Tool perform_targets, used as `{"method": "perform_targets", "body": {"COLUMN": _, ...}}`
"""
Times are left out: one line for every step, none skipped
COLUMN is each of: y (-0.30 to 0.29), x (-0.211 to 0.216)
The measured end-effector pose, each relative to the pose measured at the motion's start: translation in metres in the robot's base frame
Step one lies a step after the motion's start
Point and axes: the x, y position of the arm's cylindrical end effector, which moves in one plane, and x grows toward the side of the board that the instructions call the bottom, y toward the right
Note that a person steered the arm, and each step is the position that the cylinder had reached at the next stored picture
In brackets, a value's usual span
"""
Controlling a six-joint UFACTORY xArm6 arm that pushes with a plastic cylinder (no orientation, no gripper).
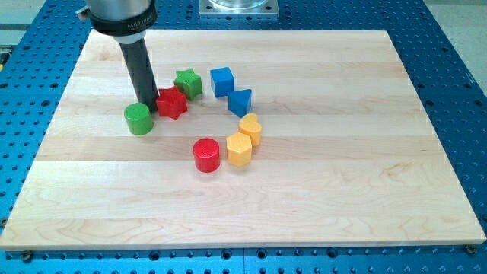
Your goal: Push the green circle below the red star
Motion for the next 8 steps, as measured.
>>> {"method": "perform_targets", "body": {"y": -0.022, "x": -0.006}}
{"method": "perform_targets", "body": {"y": -0.026, "x": 0.014}}
{"method": "perform_targets", "body": {"y": -0.020, "x": 0.071}}
{"method": "perform_targets", "body": {"y": -0.018, "x": 0.103}}
{"method": "perform_targets", "body": {"y": -0.035, "x": 0.103}}
{"method": "perform_targets", "body": {"y": -0.065, "x": 0.103}}
{"method": "perform_targets", "body": {"y": -0.050, "x": 0.103}}
{"method": "perform_targets", "body": {"y": -0.012, "x": 0.103}}
